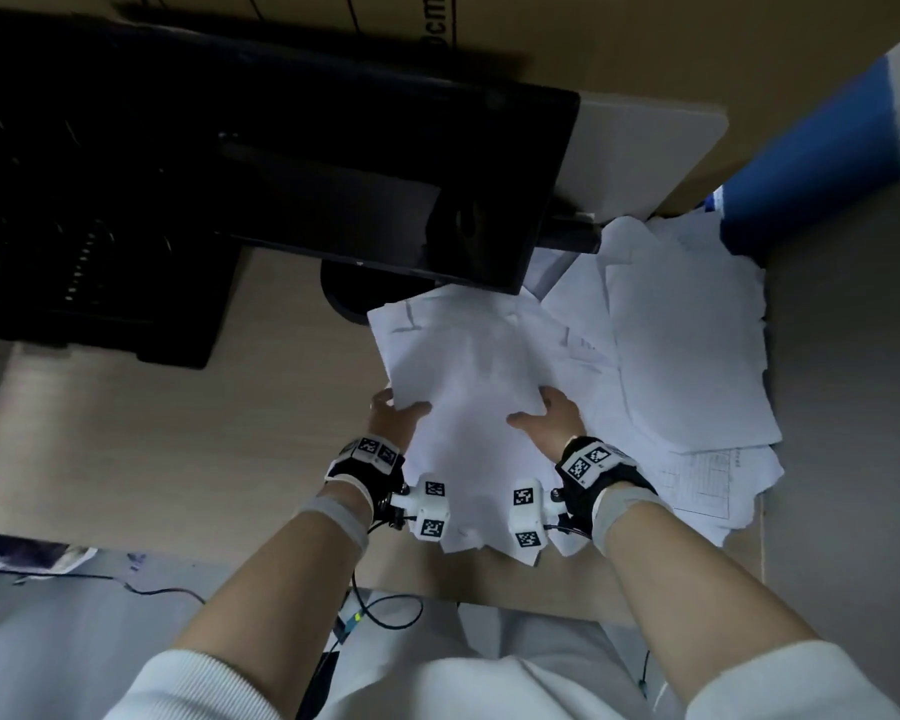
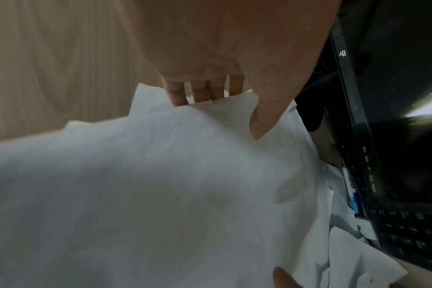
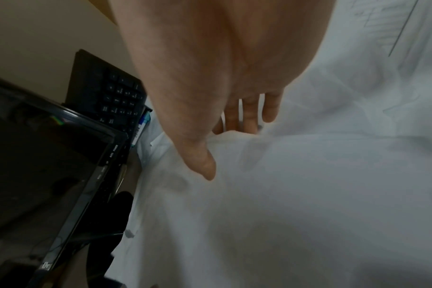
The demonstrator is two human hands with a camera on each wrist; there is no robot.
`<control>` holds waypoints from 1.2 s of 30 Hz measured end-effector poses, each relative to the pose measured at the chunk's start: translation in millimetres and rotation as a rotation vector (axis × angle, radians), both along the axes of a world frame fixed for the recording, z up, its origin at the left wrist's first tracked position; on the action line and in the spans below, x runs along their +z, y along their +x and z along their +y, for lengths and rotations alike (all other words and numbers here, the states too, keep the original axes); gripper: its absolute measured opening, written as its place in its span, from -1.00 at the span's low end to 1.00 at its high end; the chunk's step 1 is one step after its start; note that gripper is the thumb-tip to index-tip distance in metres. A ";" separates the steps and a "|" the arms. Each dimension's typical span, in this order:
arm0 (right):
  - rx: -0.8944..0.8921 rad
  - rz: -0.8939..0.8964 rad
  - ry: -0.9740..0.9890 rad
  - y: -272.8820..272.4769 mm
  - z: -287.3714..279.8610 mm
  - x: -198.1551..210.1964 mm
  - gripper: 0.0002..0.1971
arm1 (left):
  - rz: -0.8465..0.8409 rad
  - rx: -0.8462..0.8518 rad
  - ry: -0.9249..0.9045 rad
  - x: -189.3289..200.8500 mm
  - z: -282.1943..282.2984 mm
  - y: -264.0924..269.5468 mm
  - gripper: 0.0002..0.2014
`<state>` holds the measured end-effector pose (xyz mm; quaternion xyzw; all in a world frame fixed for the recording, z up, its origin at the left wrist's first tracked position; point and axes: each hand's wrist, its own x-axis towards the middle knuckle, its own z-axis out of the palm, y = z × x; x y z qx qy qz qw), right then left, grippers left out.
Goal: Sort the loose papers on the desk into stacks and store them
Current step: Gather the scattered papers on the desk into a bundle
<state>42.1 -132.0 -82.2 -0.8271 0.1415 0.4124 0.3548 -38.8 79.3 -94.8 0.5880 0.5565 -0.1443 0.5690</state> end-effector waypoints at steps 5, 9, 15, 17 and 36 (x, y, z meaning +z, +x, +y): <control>0.102 0.114 0.002 -3.9 11.1 -37.6 -0.36 | 0.027 -0.075 0.020 -8.7 8.6 -0.6 -0.38; 0.118 0.137 -0.041 -4.0 21.0 -0.8 -0.55 | 0.101 -0.279 0.099 -8.9 20.4 -3.8 -0.60; 0.110 0.316 -0.187 -0.9 -7.8 10.6 -0.14 | 0.119 -0.622 0.124 -3.1 7.0 6.5 -0.58; 0.027 0.342 -0.224 -5.0 -20.2 12.0 -0.11 | 0.143 -0.717 0.178 -0.4 -5.7 13.0 -0.53; -0.048 -0.038 -0.190 -26.9 -0.3 7.0 -0.13 | 0.023 -0.339 0.067 -4.9 -10.2 -6.9 -0.43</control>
